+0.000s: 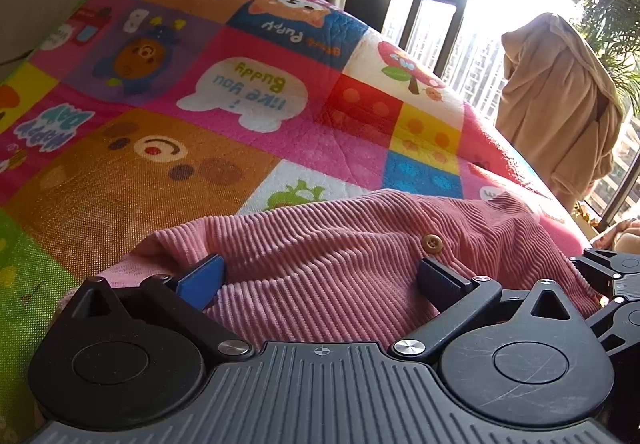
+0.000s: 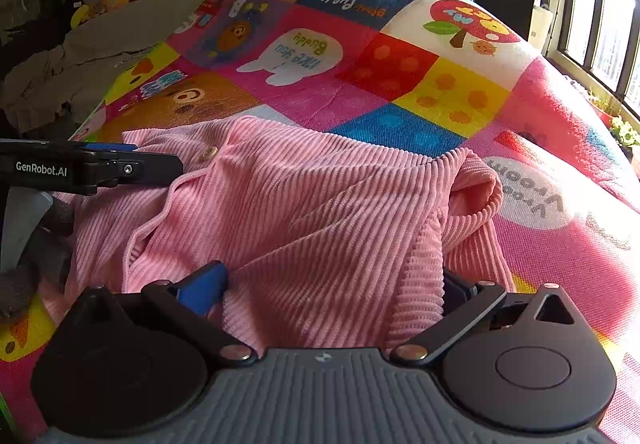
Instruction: Fold clothes
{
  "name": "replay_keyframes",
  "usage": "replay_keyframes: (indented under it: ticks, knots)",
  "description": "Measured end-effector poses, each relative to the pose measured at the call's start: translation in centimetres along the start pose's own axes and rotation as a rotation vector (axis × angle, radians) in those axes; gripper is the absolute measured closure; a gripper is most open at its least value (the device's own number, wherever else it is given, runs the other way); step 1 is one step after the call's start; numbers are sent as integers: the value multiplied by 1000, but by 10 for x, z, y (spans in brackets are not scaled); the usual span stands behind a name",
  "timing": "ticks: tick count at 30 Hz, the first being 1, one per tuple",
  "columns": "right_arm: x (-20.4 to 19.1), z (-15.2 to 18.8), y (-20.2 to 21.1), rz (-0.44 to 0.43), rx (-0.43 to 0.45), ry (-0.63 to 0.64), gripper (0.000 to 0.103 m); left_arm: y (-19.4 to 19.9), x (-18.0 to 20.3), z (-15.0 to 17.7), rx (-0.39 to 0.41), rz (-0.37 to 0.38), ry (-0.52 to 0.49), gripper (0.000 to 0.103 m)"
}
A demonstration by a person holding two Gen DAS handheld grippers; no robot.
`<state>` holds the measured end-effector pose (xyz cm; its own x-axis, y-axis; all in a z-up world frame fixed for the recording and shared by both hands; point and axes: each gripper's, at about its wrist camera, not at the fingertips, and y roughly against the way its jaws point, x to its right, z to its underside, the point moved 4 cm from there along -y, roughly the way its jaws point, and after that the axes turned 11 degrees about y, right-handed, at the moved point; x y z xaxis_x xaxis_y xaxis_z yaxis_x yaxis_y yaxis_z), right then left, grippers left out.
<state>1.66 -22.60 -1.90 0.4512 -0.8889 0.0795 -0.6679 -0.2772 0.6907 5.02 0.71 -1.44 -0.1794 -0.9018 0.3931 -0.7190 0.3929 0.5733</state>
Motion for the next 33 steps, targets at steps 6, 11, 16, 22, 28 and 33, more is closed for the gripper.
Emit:
replay_keyframes:
  ticks: [6, 11, 16, 22, 28, 33]
  knots:
    - [22, 5, 11, -8, 77, -167, 0, 3, 2, -2, -25, -12, -21, 0]
    - [50, 0, 34, 85, 90, -162, 0, 31, -17, -18, -73, 91, 102, 0]
    - [52, -4, 26, 244, -18, 67, 0, 31, -40, -22, -107, -118, 52, 0]
    - [65, -4, 29, 221, -20, 41, 0, 43, -51, -23, -135, -89, 37, 0]
    - [96, -27, 28, -72, 58, -262, 0, 32, -45, -41, -201, 153, 202, 0]
    - [95, -43, -16, -298, -27, -377, 0, -10, -41, -46, -277, 159, 227, 0]
